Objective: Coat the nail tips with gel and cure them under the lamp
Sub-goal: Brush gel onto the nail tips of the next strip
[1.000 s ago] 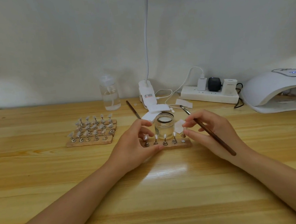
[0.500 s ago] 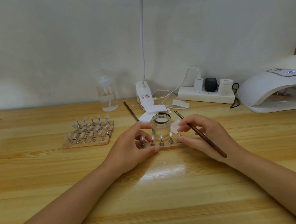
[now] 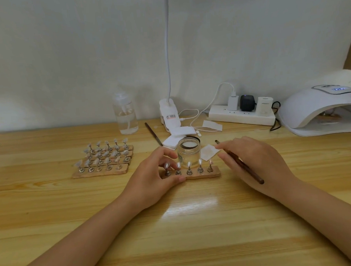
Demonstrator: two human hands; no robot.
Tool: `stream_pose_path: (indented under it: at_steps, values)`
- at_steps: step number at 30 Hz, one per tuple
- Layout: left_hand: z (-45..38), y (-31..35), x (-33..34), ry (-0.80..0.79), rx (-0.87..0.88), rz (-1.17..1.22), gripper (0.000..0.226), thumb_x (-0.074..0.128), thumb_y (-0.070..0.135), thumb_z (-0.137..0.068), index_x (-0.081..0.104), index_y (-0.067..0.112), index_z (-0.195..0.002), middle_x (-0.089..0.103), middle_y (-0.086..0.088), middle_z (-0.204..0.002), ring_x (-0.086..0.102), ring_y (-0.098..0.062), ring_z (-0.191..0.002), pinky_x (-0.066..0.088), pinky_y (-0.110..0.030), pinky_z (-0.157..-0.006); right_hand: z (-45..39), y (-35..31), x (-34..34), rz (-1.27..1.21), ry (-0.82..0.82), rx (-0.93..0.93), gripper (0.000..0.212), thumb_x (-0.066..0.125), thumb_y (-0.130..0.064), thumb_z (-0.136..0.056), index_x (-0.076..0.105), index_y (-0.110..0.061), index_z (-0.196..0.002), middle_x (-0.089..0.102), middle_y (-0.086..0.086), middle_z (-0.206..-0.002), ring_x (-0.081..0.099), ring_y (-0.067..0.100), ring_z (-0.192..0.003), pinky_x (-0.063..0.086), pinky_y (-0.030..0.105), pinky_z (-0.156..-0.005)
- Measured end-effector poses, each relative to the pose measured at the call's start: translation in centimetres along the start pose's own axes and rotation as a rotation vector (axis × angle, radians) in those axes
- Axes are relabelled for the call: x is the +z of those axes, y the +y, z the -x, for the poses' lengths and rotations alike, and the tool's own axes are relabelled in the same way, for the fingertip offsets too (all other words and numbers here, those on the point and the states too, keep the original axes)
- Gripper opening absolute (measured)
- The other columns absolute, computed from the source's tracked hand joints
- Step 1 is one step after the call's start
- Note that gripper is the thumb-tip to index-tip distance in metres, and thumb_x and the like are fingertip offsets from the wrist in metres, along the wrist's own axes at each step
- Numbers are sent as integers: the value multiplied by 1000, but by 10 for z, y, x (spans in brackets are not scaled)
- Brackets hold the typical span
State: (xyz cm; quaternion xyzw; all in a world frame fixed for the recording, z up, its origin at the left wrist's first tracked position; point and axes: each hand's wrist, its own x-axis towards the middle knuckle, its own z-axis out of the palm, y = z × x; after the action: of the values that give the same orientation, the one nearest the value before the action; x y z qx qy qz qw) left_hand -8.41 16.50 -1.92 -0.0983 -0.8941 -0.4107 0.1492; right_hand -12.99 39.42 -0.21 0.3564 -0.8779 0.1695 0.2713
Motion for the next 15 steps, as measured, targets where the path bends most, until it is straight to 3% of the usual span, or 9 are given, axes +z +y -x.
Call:
stream_pose_path:
  at_steps: [4,9,12,15]
  values:
    - [0,1,-1,65,-2,41,42,78,21,-69,45,35,-90,65,12,-84,52,10,-87,33,3,-69,2,4,6,54,-47,59,16,67,-25,-82,69,-16,-94,64,-1,-76,54,13,-66,32,21,-58]
    - [2,4,-1,137,13,60,41,78,22,-68,46,35,-90,65,16,-81,54,10,-85,31,4,-68,3,6,10,18,-121,110,27,64,-18,-83,65,-26,-109,63,-6,-93,47,4,-78,33,18,-64]
    - [1,5,-2,176,7,75,41,77,23,-68,46,35,-90,64,25,-82,54,12,-84,30,3,-70,4,6,12,2,-164,130,28,57,-22,-88,63,-33,-113,55,-8,-88,53,9,-78,33,15,-59]
    - [1,5,-3,210,-6,113,41,77,23,-67,46,35,-91,66,17,-81,55,11,-80,34,-4,-75,3,4,12,-56,-163,104,27,58,-17,-88,66,-30,-111,62,-6,-91,56,11,-83,42,19,-64]
